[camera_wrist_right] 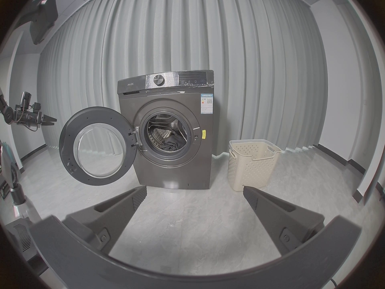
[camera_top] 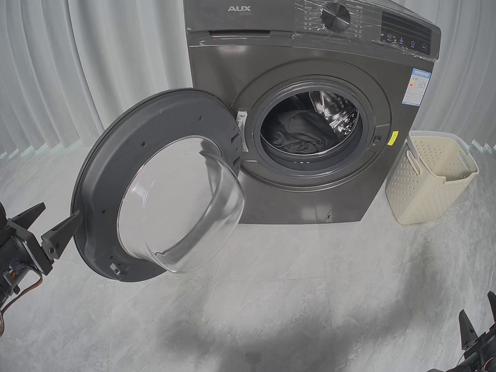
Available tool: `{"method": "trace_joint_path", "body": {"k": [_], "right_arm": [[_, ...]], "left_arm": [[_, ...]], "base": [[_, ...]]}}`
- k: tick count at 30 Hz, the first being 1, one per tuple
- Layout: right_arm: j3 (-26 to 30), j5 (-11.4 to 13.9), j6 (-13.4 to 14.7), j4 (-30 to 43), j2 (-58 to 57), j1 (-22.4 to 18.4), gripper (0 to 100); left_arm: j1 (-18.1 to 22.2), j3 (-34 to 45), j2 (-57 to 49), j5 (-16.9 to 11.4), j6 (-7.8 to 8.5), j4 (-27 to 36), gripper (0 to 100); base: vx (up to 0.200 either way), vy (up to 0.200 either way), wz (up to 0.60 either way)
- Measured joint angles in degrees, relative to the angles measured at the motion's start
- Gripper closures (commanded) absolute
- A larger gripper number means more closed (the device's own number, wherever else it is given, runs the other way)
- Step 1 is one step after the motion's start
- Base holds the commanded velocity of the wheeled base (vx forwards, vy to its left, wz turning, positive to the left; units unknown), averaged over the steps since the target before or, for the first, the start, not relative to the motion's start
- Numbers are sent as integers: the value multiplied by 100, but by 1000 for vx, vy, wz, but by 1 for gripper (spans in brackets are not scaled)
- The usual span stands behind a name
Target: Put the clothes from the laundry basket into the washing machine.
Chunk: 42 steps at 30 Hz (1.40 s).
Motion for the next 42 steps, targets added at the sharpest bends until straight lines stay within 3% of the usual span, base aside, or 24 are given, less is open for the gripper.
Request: {"method": "trace_joint_path", "body": {"k": [4, 17, 23, 29, 37, 42], "right_arm": [[0, -5, 0, 0, 0, 2, 0], [0, 1, -18, -1, 0, 2, 0], [0, 1, -18, -1, 0, 2, 0], [0, 1, -18, -4, 0, 2, 0], [0, 1, -18, -1, 0, 2, 0], [0, 1, -16, -1, 0, 2, 0]], "left_arm": [[-11, -24, 168, -5, 99, -55, 0], [105, -157, 846, -165, 204, -624, 0], [201, -240, 1204, -163, 354, -817, 0], [179, -343, 1510, -249, 362, -870, 0], [-174, -273, 1679, -542, 367, -994, 0], [-911, -132, 1596, -695, 340, -1002, 0]], "base": [[0, 0, 0], [0, 0, 0], [0, 0, 0], [0, 0, 0], [0, 0, 0], [0, 0, 0]]}}
